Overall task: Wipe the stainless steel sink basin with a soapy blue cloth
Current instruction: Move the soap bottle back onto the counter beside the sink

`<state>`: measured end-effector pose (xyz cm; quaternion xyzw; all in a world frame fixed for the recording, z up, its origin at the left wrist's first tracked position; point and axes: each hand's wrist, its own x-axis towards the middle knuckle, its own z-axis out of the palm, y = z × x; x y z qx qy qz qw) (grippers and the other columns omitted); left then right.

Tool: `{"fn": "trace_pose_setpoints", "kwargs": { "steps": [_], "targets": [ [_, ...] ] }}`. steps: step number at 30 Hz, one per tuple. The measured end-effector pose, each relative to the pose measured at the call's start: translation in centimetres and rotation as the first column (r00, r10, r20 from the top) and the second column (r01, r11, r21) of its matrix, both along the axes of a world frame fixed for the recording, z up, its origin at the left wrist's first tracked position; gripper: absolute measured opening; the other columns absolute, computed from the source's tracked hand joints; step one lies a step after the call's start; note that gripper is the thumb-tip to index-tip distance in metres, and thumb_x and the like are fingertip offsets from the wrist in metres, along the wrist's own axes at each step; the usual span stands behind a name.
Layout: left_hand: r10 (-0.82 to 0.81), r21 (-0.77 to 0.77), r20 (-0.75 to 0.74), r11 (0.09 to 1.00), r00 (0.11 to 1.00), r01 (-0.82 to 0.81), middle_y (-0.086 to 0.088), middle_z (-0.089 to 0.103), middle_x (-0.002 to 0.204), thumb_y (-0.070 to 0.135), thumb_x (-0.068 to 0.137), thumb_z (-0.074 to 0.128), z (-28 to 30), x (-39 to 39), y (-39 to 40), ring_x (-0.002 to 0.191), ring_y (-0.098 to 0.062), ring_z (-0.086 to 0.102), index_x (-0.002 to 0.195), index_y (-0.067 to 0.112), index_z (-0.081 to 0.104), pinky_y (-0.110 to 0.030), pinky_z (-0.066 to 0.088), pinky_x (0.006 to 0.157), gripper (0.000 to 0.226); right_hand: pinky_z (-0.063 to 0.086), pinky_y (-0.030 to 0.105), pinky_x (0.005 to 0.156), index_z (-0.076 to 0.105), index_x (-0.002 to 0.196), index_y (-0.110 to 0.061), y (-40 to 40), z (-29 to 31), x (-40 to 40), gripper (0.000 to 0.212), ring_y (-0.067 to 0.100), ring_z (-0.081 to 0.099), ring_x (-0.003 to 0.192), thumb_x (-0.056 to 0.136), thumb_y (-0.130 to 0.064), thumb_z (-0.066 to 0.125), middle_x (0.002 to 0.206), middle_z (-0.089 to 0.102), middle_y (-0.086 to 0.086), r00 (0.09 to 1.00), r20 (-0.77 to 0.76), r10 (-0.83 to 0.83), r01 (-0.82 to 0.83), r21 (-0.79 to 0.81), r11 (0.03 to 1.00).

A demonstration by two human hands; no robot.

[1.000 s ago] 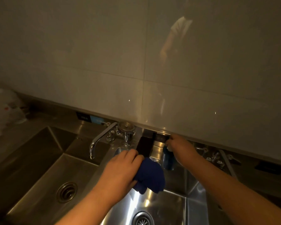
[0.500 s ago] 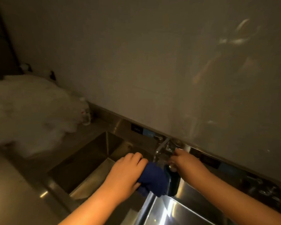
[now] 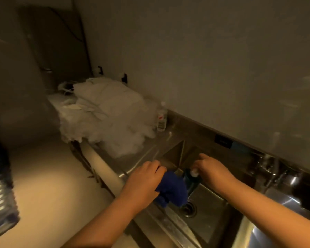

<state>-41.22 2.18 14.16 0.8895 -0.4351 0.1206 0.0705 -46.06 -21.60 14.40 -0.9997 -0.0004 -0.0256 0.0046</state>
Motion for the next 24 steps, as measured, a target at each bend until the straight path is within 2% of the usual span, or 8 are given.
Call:
{"fn": "trace_pose_setpoints", "kwargs": {
  "steps": [4,7,11,13,16,17,21,24],
  "targets": [
    [0.047,0.012,-0.1,0.999,0.994,-0.046,0.003,0.056,0.101,0.026,0.051,0.081,-1.4,3.9,2.6,0.087,-0.019,0.06,0.107,0.024,0.056,-0.03,0.05,0.062,0.061,0.043,0.026,0.075,0.064,0.101,-0.022,2.0,-1.7,4.9,0.019,0.02,0.055,0.097,0.087,-0.015,0.055,0.108,0.056,0.005,1.0,0.015,0.019,-0.021,0.173,0.985],
    [0.079,0.031,-0.135,0.997,0.988,-0.075,0.004,0.045,0.123,0.026,0.078,0.066,-2.5,6.9,2.9,0.11,-0.016,0.047,0.126,0.025,0.044,-0.029,0.043,0.082,0.052,0.047,0.026,0.078,0.063,0.105,-0.026,2.1,-2.2,8.6,0.022,0.019,0.056,0.097,0.083,-0.02,0.063,0.108,0.052,-0.001,1.0,-0.019,0.008,-0.005,0.161,0.987],
    [0.092,0.083,-0.201,0.994,0.975,-0.076,0.003,0.039,0.13,0.026,0.084,0.062,-4.5,12.1,1.9,0.117,-0.017,0.042,0.131,0.023,0.039,-0.031,0.044,0.093,0.052,0.05,0.033,0.08,0.068,0.1,-0.021,0.9,-3.5,14.2,0.024,0.024,0.058,0.096,0.082,-0.007,0.06,0.108,0.058,0.005,0.999,-0.024,0.023,-0.019,0.173,0.985],
    [0.07,0.101,-0.199,0.994,0.978,-0.051,0.0,0.045,0.124,0.026,0.079,0.067,-5.2,14.8,1.0,0.111,-0.019,0.048,0.126,0.02,0.046,-0.033,0.047,0.089,0.052,0.049,0.034,0.08,0.07,0.097,-0.017,-0.3,-4.1,17.4,0.023,0.026,0.058,0.096,0.084,-0.005,0.055,0.107,0.06,0.008,1.0,-0.007,0.004,-0.002,0.186,0.983],
    [-0.015,0.11,-0.165,0.993,0.986,0.033,-0.002,0.063,0.09,0.026,0.047,0.084,-6.3,19.2,-0.4,0.072,-0.018,0.06,0.095,0.015,0.066,-0.028,0.052,0.057,0.052,0.048,0.034,0.08,0.07,0.098,-0.014,-2.1,-4.6,21.7,0.025,0.027,0.056,0.096,0.084,-0.002,0.053,0.107,0.06,0.011,1.0,-0.002,-0.008,0.008,0.169,0.986],
    [-0.018,0.115,-0.181,0.993,0.983,0.04,-0.002,0.064,0.086,0.026,0.045,0.085,-6.7,20.6,-0.8,0.068,-0.018,0.06,0.091,0.015,0.067,-0.027,0.051,0.053,0.051,0.046,0.033,0.079,0.07,0.098,-0.013,-2.6,-4.8,23.0,0.026,0.027,0.056,0.096,0.083,0.0,0.052,0.107,0.059,0.011,1.0,0.001,-0.019,0.019,0.166,0.986],
    [-0.012,0.099,-0.26,0.994,0.965,0.039,-0.001,0.055,0.11,0.027,0.071,0.072,-8.6,25.3,-2.6,0.095,-0.019,0.055,0.114,0.017,0.056,-0.029,0.05,0.072,0.047,0.046,0.035,0.078,0.069,0.099,-0.012,-4.2,-6.1,27.6,0.028,0.029,0.054,0.096,0.082,0.002,0.051,0.108,0.057,0.012,0.997,0.007,-0.079,0.077,0.181,0.98],
    [-0.033,0.073,-0.3,0.996,0.953,0.058,-0.002,0.052,0.113,0.026,0.073,0.07,-10.0,27.9,-3.5,0.097,-0.02,0.054,0.117,0.016,0.054,-0.031,0.05,0.075,0.047,0.048,0.037,0.08,0.066,0.101,-0.013,-4.8,-6.9,30.8,0.024,0.028,0.055,0.098,0.083,-0.003,0.055,0.111,0.055,0.011,0.989,-0.015,-0.148,0.149,0.174,0.973]
  ]
}}
